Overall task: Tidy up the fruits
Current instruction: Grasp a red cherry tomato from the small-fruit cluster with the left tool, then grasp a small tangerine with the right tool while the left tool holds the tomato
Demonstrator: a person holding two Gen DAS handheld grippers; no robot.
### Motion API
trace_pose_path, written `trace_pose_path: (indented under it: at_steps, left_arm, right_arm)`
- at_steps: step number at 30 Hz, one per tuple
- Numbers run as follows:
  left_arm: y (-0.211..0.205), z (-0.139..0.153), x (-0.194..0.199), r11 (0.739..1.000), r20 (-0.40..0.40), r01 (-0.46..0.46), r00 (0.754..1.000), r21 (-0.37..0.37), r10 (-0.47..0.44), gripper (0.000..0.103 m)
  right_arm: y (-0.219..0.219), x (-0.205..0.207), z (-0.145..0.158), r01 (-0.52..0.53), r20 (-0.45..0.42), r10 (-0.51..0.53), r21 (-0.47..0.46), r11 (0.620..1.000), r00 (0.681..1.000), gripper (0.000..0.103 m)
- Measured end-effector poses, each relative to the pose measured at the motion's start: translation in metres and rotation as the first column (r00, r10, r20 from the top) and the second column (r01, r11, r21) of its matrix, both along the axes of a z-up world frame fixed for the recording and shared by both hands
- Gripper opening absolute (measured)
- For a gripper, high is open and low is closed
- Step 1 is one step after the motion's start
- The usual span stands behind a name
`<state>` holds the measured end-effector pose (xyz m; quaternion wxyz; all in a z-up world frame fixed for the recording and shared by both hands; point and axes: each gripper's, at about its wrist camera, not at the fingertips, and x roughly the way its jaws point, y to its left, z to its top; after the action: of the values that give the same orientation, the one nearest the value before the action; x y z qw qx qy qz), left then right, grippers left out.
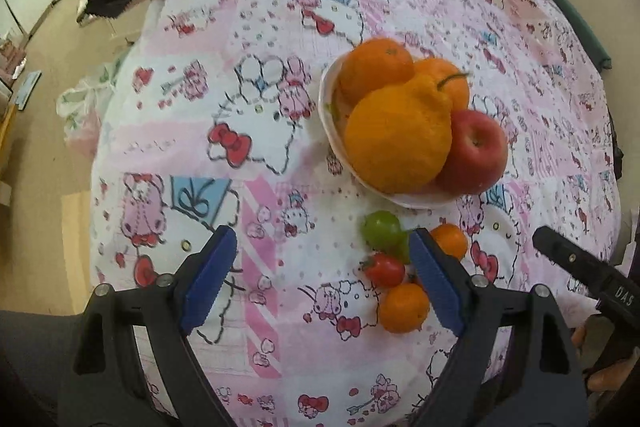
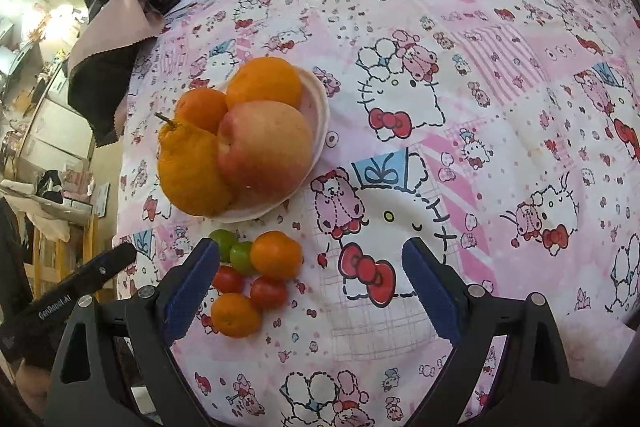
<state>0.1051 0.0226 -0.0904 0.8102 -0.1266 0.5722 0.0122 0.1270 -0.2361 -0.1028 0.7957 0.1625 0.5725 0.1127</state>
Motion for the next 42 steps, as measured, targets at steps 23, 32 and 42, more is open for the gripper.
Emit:
trace_pose_path:
  at_steps: [23, 32, 42]
  left_arm:
    - [-0.076, -0.071, 0.019, 0.977, -0.223, 0.210, 0.951, -0.043, -0.214, 0.039]
    - [-0.059, -0.038, 0.004, 0.976, -0.155, 0.198, 0.965, -0.088, -0.210, 0.038]
    - [-0.002, -0.002, -0.008, 0.996, -0.050, 0.050, 0.997, -0.078, -0.054, 0.038]
  right_arm:
    - [-0.013, 0.009, -0.007, 0.047, -0.052, -0.045, 0.046, 0.998, 0.998, 0.095]
    - [-0.012, 0.011, -0.017, 0.053, -0.097, -0.048, 0.047, 0.998, 0.994, 0.095]
    - [0.018, 0.021, -0.049, -0.001, -0.233, 0.033, 0.137, 0.991, 0.972, 0.073]
